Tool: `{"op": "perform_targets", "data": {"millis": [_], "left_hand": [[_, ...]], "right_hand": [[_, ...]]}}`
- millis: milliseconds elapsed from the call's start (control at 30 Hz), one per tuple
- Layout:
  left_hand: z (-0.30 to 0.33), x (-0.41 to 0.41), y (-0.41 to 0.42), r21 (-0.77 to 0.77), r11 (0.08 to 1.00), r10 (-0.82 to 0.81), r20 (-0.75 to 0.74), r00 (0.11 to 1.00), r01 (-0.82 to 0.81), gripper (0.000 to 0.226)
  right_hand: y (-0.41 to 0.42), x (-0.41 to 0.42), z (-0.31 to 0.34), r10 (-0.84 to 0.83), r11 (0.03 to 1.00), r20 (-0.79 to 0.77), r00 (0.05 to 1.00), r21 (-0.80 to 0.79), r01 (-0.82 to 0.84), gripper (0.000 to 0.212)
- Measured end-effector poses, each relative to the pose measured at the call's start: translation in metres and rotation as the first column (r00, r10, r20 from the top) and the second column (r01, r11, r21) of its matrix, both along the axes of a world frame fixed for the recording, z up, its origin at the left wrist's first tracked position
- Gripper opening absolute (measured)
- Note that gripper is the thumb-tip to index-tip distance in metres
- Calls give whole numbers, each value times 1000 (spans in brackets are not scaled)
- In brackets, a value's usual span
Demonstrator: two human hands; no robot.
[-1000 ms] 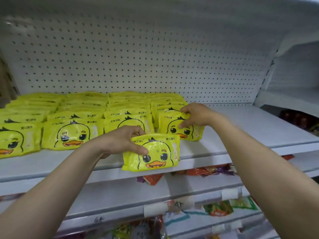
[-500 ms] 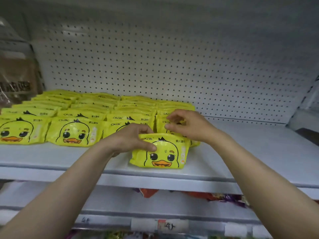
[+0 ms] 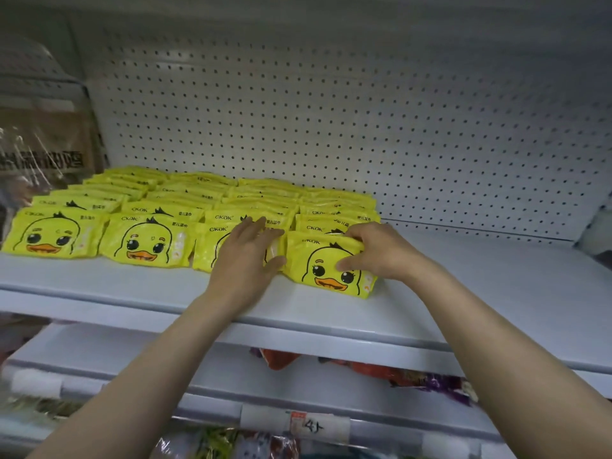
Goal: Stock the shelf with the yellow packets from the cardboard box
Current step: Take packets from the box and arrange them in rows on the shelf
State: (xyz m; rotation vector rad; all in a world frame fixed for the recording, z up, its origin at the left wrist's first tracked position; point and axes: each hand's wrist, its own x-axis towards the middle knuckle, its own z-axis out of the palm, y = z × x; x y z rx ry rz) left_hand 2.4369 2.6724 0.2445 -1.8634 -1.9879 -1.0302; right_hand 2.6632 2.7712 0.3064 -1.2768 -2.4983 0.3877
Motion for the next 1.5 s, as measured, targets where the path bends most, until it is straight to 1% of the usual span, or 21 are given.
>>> {"op": "perform_targets", "data": {"millis": [67, 100, 200, 300, 433, 733, 867, 967, 1100, 1233, 1333, 1500], "left_hand": [[-11, 1, 0, -17, 998, 63, -98, 993, -65, 57], [-14, 1, 1, -27, 996, 79, -121, 990, -82, 60], [-18, -2, 3, -73, 995, 62, -121, 991, -71, 64], [-21, -5, 5, -84, 995, 43, -112, 993, -53, 63], [-21, -5, 6, -84, 995, 41, -128, 991, -52, 61], [-16, -4, 3, -122, 990, 52, -153, 987, -70, 61], [-6, -4, -4, -192, 980, 30, -160, 987, -61, 62], [12, -10, -15, -262, 964, 8, -109, 994, -37, 66], [40, -38, -48, -290, 956, 36, -6, 999, -36, 69], [62, -89, -106, -262, 957, 131, 16, 991, -122, 67], [74, -133, -162, -216, 952, 219, -13, 976, -216, 62], [82, -210, -266, -141, 927, 333, -121, 935, -349, 58]], "right_hand": [[2, 0, 1, -21, 999, 24, 999, 30, 20, 46], [2, 0, 0, -38, 998, 38, 999, 55, 35, 49], [4, -4, -4, -65, 987, 59, 996, 152, 55, 61], [2, -9, -6, -4, 976, 61, 998, 220, -10, 69], [-2, -13, -7, 16, 947, 115, 993, 316, -52, 67], [-9, -24, -6, -9, 942, 224, 975, 328, -67, 64], [-18, -33, 0, -51, 946, 300, 953, 319, -50, 65], [-31, -48, 9, -47, 953, 315, 948, 299, -52, 66], [-57, -84, 27, 10, 955, 277, 961, 283, -91, 66], [-101, -136, 42, 110, 944, 191, 975, 288, -163, 65], [-140, -180, 49, 181, 922, 119, 976, 325, -210, 62], [-214, -254, 50, 287, 888, 78, 955, 354, -295, 59]]}}
